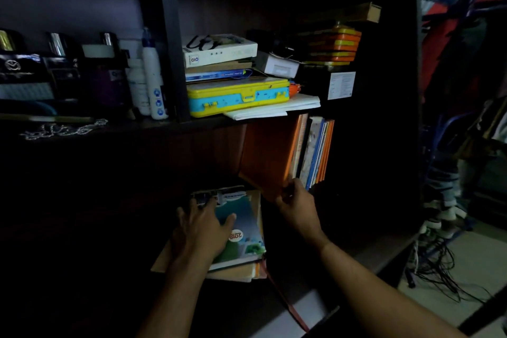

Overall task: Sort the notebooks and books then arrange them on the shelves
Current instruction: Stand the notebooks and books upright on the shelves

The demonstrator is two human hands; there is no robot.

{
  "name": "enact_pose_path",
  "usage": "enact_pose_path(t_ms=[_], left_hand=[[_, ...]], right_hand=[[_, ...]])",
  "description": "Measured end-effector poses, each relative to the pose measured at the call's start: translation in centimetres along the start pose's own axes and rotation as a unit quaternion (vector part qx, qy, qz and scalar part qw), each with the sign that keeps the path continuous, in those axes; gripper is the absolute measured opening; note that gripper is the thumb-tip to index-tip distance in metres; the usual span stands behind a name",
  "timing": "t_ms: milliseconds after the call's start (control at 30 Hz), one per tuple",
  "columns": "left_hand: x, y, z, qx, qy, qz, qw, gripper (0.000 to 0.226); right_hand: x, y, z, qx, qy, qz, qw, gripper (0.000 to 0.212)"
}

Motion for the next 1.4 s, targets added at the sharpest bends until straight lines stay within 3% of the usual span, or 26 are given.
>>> enact_pose_path(t_ms=[167, 267, 333, 433, 500, 567, 633, 700, 767, 800, 900, 967, 1133, 1200, 1300, 1400], left_hand=[[-0.3, 0.3, 0.4, 0.017, -0.027, -0.053, 0.998, 0.052], [-0.7, -0.3, 0.0, 0.032, -0.035, -0.071, 0.996, 0.043], [-0.8, -0.9, -0.2, 0.046, -0.033, -0.098, 0.994, 0.033], [-0.8, -1.4, -0.5, 0.072, -0.026, -0.171, 0.982, 0.017], [-1.0, -1.2, -0.3, 0.089, -0.029, -0.230, 0.969, 0.006], [-1.0, -0.6, 0.4, 0.077, -0.004, -0.365, 0.928, 0.016], [-1.6, -0.3, 0.4, 0.038, 0.050, -0.520, 0.852, 0.023], [-2.1, 0.0, 0.4, 0.007, 0.115, -0.626, 0.771, 0.047], [-2.0, -0.1, 0.6, 0.006, 0.137, -0.706, 0.695, 0.058], [-2.1, -0.8, 0.3, 0.024, 0.143, -0.713, 0.686, 0.056], [-0.6, -4.6, -2.6, 0.174, 0.178, -0.590, 0.768, 0.058], [0.3, -6.8, -4.7, 0.275, 0.184, -0.506, 0.796, 0.057], [1.4, -6.0, -3.8, 0.286, 0.130, -0.405, 0.858, 0.072], [1.9, -6.1, -3.7, 0.312, 0.104, -0.343, 0.880, 0.072], [3.1, -6.6, -4.1, 0.344, 0.095, -0.253, 0.899, 0.068], [3.6, -6.3, -3.8, 0.319, 0.106, -0.265, 0.904, 0.061]], right_hand=[[-0.1, 0.1, -0.9, -0.045, 0.017, -0.029, 0.998, 0.027], [1.3, 1.4, -3.9, -0.200, 0.157, -0.165, 0.953, 0.050], [1.6, 1.7, -5.5, -0.249, 0.222, -0.214, 0.918, 0.059], [0.2, 0.8, -6.3, -0.238, 0.232, -0.208, 0.920, 0.067], [-1.1, 0.7, -6.9, -0.263, 0.188, -0.174, 0.930, 0.065], [-2.1, 1.3, -7.4, -0.291, 0.127, -0.126, 0.940, 0.059], [-2.6, 2.3, -8.0, -0.331, 0.074, -0.110, 0.934, 0.049], [-3.4, 3.0, -8.6, -0.349, 0.031, -0.078, 0.934, 0.035], [-4.7, 3.1, -8.7, -0.271, -0.022, 0.005, 0.962, 0.026], [-5.5, 2.8, -8.7, -0.213, -0.056, 0.048, 0.974, 0.025], [-6.7, 1.6, -8.6, -0.115, -0.121, 0.117, 0.979, 0.027], [-6.7, 1.6, -8.4, -0.109, -0.111, 0.126, 0.980, 0.032], [-6.7, 1.5, -8.3, -0.101, -0.046, 0.090, 0.990, 0.056], [-7.4, 0.9, -8.3, -0.088, -0.034, 0.069, 0.993, 0.056], [-9.1, -0.3, -7.6, -0.066, -0.086, 0.044, 0.993, 0.054], [-10.9, -2.0, -5.5, -0.002, -0.161, 0.060, 0.985, 0.051]])
Point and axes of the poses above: each hand's wrist, its own z-axis towards the middle knuckle, its own x-axis out of the palm, y = z × x, the point moved 5 cm from there along z, towards the middle knuckle, and after that the axes turned 1 degree about x, right-handed, at the moved point
